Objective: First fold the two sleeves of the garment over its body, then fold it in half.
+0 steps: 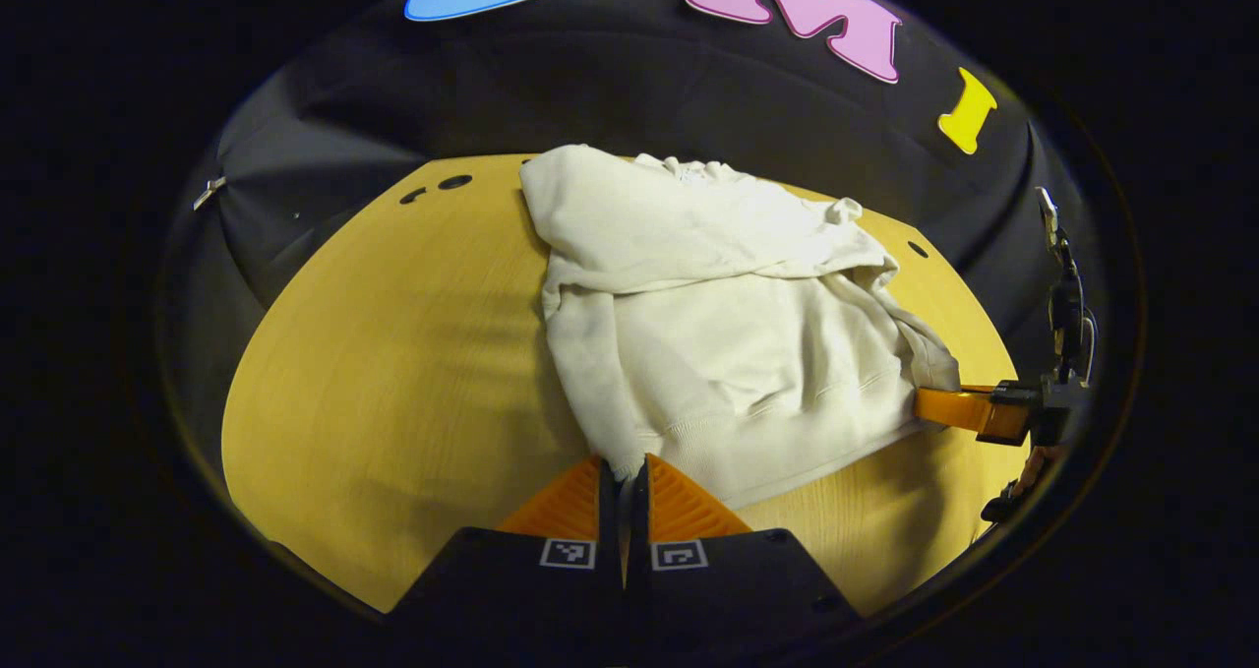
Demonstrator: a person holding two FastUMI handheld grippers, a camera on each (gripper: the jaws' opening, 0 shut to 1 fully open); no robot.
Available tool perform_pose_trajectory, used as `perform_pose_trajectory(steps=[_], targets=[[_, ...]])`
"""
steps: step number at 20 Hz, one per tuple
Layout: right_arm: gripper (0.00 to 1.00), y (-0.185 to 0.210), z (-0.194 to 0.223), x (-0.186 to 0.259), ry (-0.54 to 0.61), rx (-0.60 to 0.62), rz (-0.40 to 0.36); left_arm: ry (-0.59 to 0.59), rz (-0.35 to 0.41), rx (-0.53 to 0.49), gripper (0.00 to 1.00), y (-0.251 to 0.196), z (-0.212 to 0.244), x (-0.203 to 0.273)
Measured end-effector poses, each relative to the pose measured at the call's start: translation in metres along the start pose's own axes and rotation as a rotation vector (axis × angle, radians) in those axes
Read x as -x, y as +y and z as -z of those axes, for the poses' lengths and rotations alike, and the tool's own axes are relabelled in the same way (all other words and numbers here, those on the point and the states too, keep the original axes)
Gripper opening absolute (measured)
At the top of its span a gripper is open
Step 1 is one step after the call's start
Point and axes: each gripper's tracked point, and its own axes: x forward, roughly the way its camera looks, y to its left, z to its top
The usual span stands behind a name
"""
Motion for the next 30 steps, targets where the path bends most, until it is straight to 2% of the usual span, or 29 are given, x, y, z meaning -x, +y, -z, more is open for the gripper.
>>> perform_pose_trajectory(steps=[7, 11, 17, 22, 27, 30], targets=[[0.10, 0.022, -0.082, -0.003, -0.130, 0.065, -0.066, -0.109, 0.040, 0.036, 0.06, -0.003, -0.076, 0.010], [0.10, 0.029, -0.138, -0.019, -0.214, 0.038, -0.073, -0.192, 0.037, 0.033, 0.06, -0.001, -0.134, 0.001], [0.10, 0.029, -0.197, -0.040, -0.297, -0.011, -0.065, -0.311, 0.046, -0.006, 0.06, -0.006, -0.214, -0.017], [0.10, 0.021, -0.245, -0.062, -0.364, -0.018, -0.013, -0.367, 0.045, -0.028, 0.06, -0.004, -0.257, -0.039], [0.10, 0.023, -0.289, -0.093, -0.444, -0.089, 0.041, -0.407, 0.033, -0.002, 0.06, 0.009, -0.297, -0.082], [0.10, 0.018, -0.301, -0.117, -0.463, -0.076, 0.074, -0.407, 0.021, -0.002, 0.06, 0.022, -0.306, -0.116]])
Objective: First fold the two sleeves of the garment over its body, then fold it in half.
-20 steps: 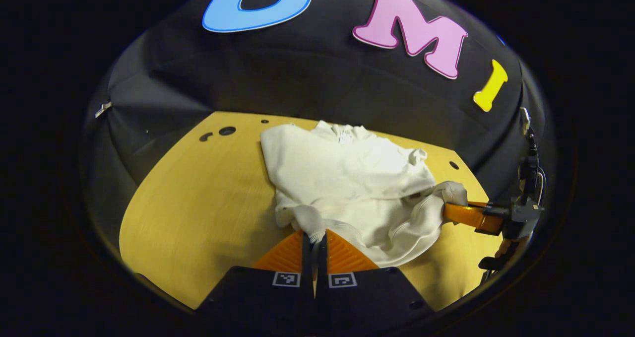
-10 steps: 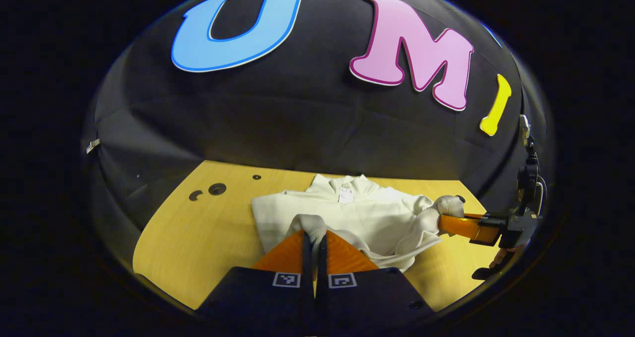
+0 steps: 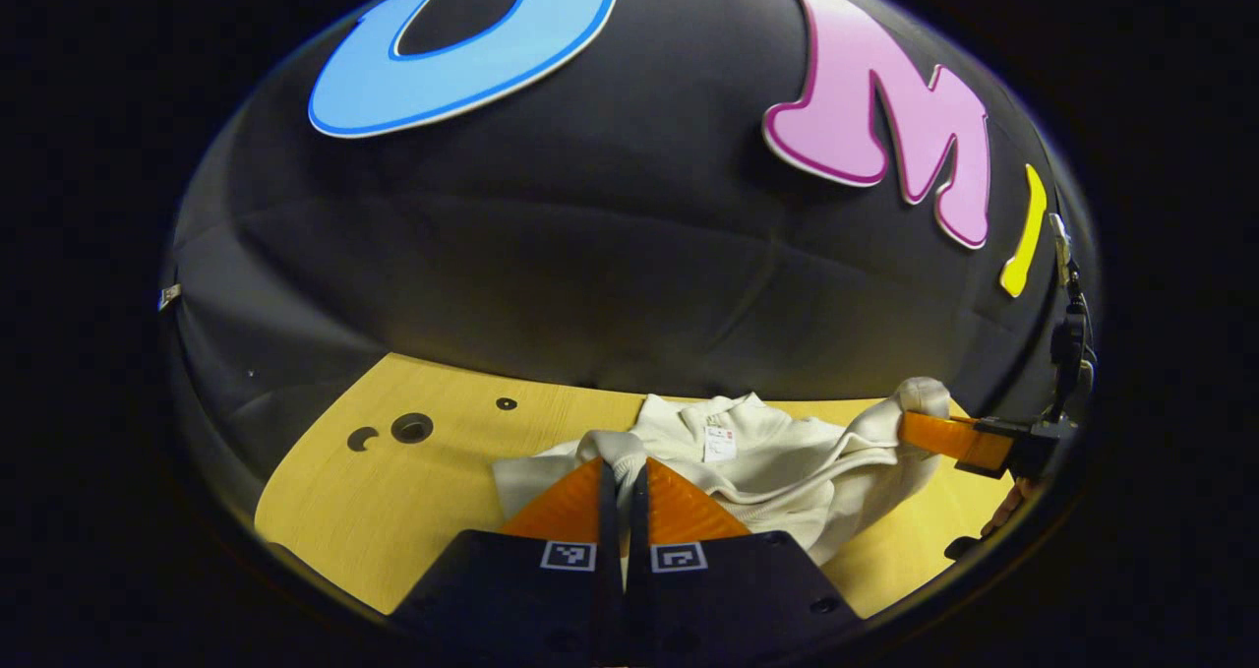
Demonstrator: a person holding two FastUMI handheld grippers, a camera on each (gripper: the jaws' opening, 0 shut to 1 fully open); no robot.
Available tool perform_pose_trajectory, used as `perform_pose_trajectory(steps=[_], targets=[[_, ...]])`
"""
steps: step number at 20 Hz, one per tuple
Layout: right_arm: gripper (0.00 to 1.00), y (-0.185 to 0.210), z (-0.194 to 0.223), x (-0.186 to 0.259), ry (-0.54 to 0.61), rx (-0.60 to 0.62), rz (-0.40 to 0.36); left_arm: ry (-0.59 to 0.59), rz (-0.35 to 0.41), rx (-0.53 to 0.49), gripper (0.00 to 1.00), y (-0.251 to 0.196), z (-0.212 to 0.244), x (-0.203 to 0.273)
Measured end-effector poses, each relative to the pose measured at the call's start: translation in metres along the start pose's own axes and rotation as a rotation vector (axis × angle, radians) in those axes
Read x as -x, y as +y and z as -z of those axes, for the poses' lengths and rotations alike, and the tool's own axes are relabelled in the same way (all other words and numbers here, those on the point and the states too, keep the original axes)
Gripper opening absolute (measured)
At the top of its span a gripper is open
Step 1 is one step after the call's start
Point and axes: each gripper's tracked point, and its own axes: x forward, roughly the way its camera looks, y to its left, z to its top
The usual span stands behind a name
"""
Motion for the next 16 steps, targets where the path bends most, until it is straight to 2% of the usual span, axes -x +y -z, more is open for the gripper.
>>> perform_pose_trajectory(steps=[7, 10, 11, 12, 13, 14, 15, 16], targets=[[0.14, -0.011, 0.032, -0.040, 0.010, 0.113, 0.044, 0.016, -0.043, -0.017, 0.07, 0.016, 0.019, -0.065], [0.19, -0.010, 0.044, -0.051, 0.016, 0.123, 0.046, -0.004, -0.091, -0.116, 0.19, 0.021, 0.017, -0.079], [0.23, -0.010, 0.045, -0.053, 0.017, 0.118, 0.046, -0.004, -0.106, -0.140, 0.28, 0.020, 0.018, -0.079], [0.35, -0.007, 0.048, -0.054, 0.021, 0.107, 0.032, -0.001, -0.115, -0.146, 0.29, 0.019, 0.019, -0.080], [0.39, -0.006, 0.049, -0.052, 0.026, 0.100, 0.020, 0.002, -0.149, -0.155, 0.41, 0.023, 0.021, -0.079], [0.60, -0.007, 0.049, -0.052, 0.029, 0.098, 0.014, 0.002, -0.177, -0.164, 0.54, 0.028, 0.021, -0.080], [0.60, -0.010, 0.049, -0.051, 0.027, 0.100, 0.013, -0.003, -0.193, -0.163, 0.67, 0.029, 0.020, -0.075], [0.82, -0.011, 0.045, -0.050, 0.021, 0.103, 0.011, -0.016, -0.203, -0.159, 0.72, 0.029, 0.016, -0.071]])
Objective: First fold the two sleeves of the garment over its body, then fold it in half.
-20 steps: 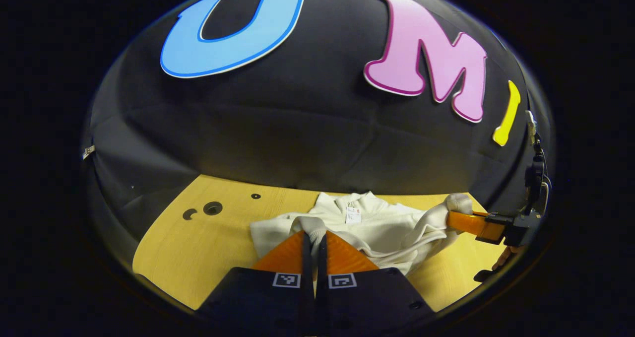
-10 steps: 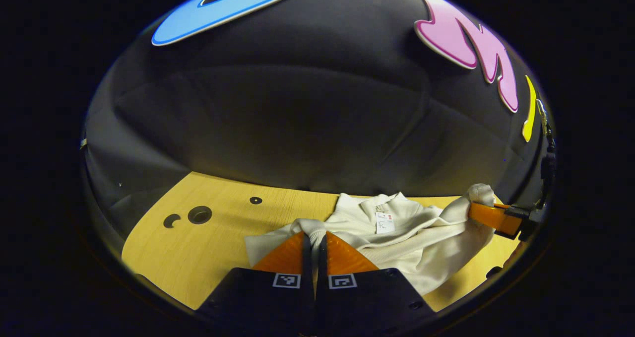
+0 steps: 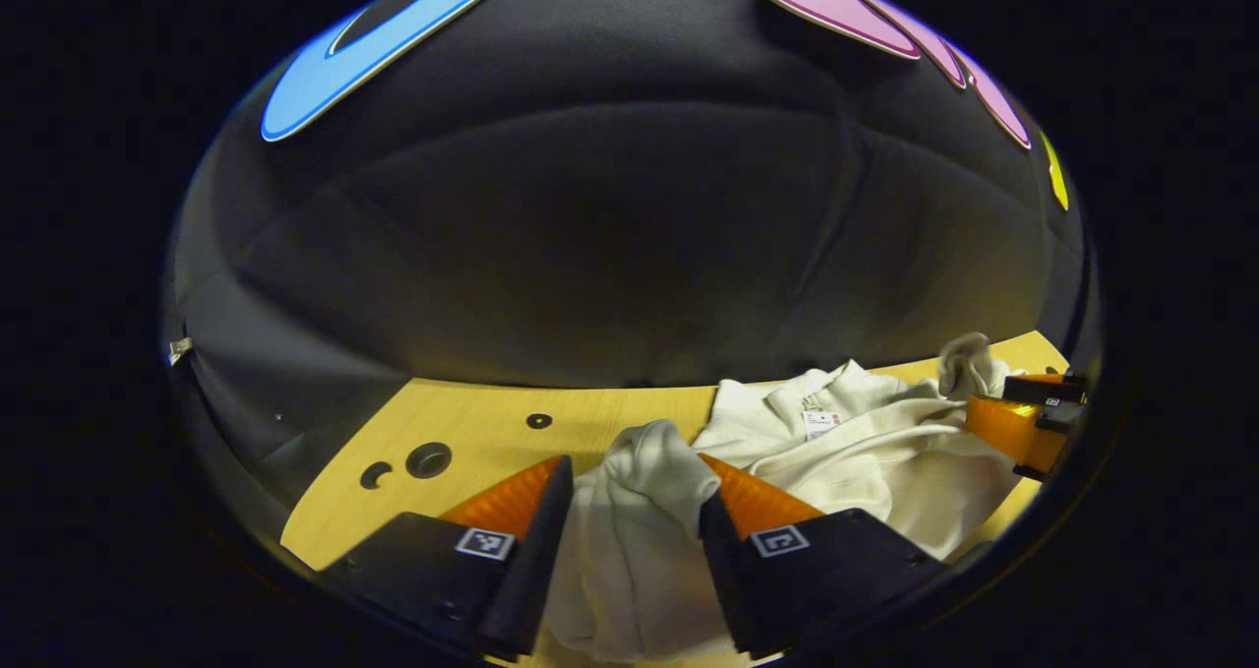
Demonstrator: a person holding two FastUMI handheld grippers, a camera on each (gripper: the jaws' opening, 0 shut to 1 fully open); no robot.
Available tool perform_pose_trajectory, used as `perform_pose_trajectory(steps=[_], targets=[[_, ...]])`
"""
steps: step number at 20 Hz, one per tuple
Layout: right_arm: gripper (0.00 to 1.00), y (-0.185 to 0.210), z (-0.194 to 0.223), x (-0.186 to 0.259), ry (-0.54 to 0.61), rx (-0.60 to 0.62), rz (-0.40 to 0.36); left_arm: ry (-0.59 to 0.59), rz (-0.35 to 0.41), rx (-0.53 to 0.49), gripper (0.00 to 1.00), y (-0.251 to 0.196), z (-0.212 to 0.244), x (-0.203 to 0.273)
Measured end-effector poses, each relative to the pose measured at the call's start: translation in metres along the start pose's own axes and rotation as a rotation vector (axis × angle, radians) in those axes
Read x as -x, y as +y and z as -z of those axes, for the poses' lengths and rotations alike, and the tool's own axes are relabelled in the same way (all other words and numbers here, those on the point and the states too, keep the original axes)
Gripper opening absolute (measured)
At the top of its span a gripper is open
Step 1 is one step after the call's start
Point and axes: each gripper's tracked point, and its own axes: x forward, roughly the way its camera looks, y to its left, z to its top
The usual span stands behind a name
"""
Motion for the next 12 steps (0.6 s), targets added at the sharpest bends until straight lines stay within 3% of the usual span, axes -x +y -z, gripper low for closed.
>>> perform_pose_trajectory(steps=[2, 3, 4, 12], targets=[[0.90, -0.005, -0.006, 0.004, -0.017, 0.008, 0.004, -0.049, -0.011, 0.012, 0.94, 0.003, -0.016, 0.009], [0.87, -0.007, -0.010, 0.007, -0.029, 0.007, 0.006, -0.077, -0.019, 0.014, 0.99, 0.005, -0.024, 0.014], [0.99, -0.007, -0.015, 0.013, -0.040, 0.005, 0.009, -0.099, -0.025, 0.014, 0.99, 0.006, -0.031, 0.022], [0.99, -0.023, -0.031, 0.056, -0.066, 0.001, 0.020, -0.163, -0.038, 0.008, 0.99, 0.007, -0.063, 0.089]])
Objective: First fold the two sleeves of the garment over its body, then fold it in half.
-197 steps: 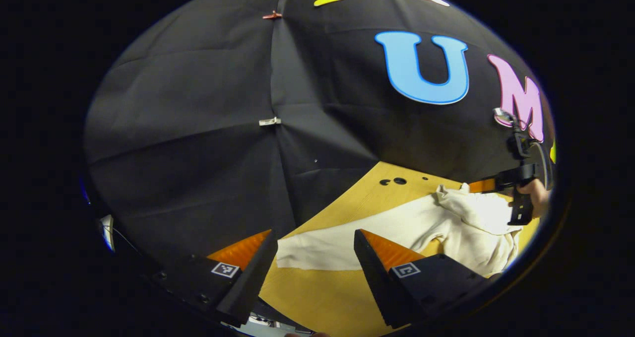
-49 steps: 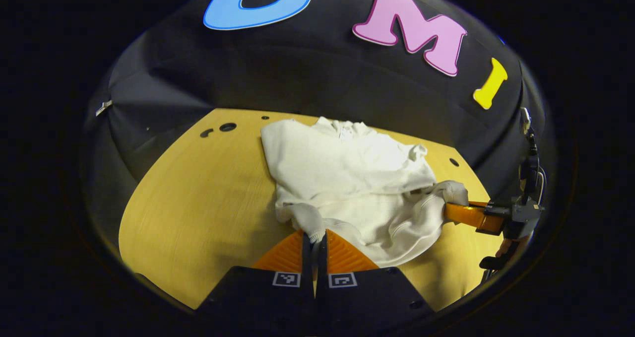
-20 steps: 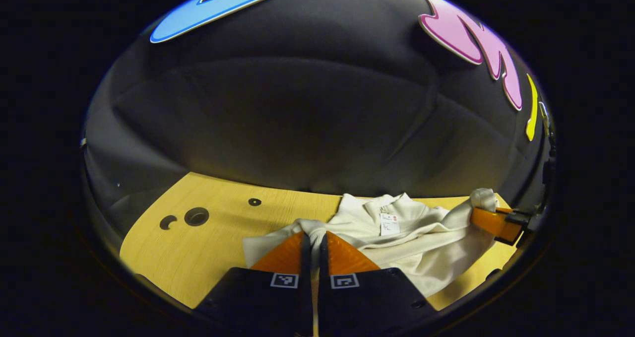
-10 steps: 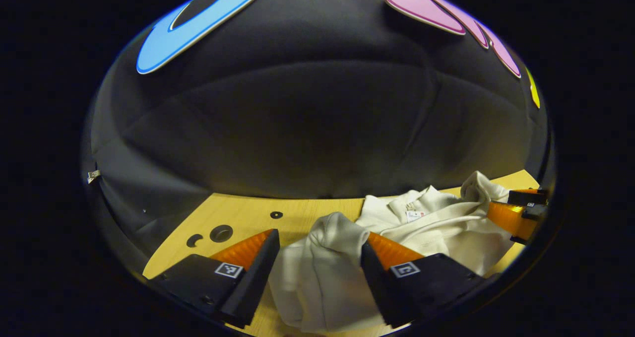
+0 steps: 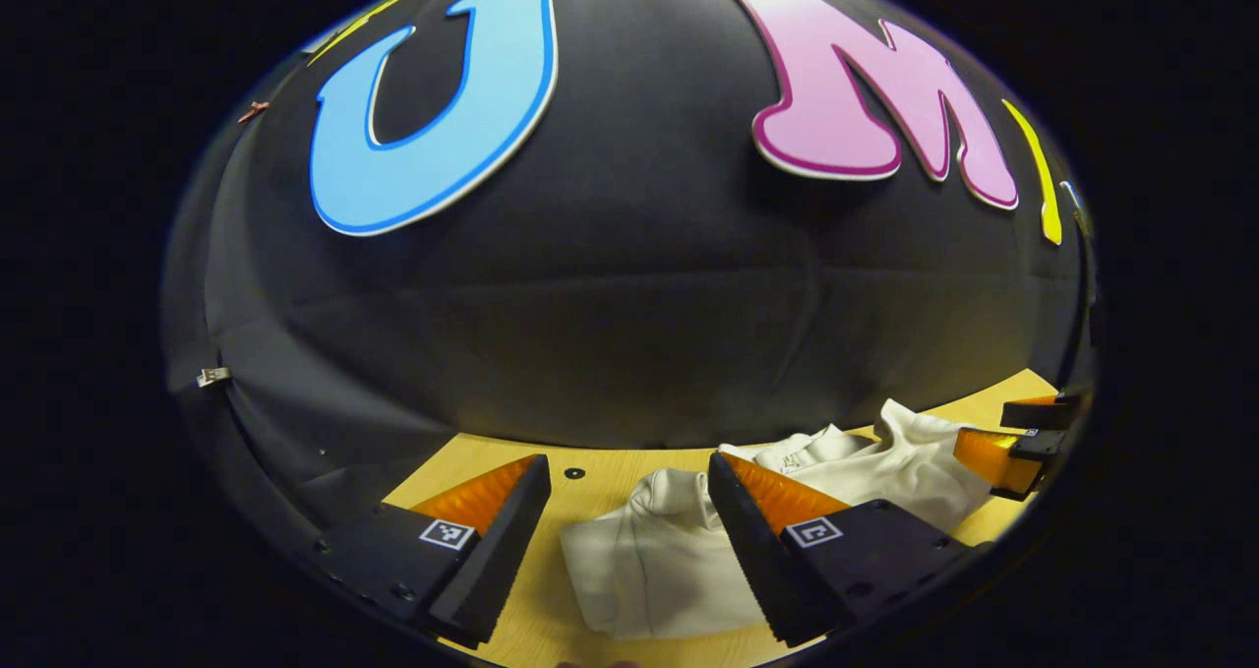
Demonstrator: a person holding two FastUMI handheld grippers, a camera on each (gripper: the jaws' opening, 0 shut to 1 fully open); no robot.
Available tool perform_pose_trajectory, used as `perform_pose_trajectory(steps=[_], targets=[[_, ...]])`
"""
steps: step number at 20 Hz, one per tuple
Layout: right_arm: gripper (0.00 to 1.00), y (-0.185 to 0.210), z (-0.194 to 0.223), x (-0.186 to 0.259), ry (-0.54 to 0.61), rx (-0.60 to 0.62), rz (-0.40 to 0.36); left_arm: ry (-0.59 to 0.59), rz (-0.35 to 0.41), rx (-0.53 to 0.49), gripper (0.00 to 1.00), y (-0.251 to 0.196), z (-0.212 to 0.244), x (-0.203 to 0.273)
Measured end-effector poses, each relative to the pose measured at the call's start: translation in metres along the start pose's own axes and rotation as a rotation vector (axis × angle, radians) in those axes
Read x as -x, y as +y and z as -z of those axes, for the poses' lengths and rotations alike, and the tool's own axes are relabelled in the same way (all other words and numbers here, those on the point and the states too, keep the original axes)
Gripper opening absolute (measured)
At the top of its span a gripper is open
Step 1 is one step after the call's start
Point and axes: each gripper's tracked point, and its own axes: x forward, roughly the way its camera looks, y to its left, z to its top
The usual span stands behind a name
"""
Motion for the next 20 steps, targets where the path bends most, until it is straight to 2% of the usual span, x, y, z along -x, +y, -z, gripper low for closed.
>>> perform_pose_trajectory(steps=[7, 10, 16, 20], targets=[[0.99, -0.010, -0.043, 0.071, -0.081, 0.040, -0.007, -0.096, 0.049, 0.060, 0.99, -0.008, -0.040, 0.083], [0.99, -0.015, -0.061, 0.112, -0.125, 0.063, 0.013, -0.126, 0.062, 0.107, 0.99, -0.005, -0.053, 0.125], [0.99, -0.006, -0.084, 0.213, -0.184, 0.127, 0.020, -0.177, 0.058, 0.114, 0.98, 0.027, -0.082, 0.227], [0.98, 0.012, -0.109, 0.279, -0.208, 0.081, 0.027, -0.191, 0.076, 0.108, 0.99, 0.055, -0.090, 0.301]])
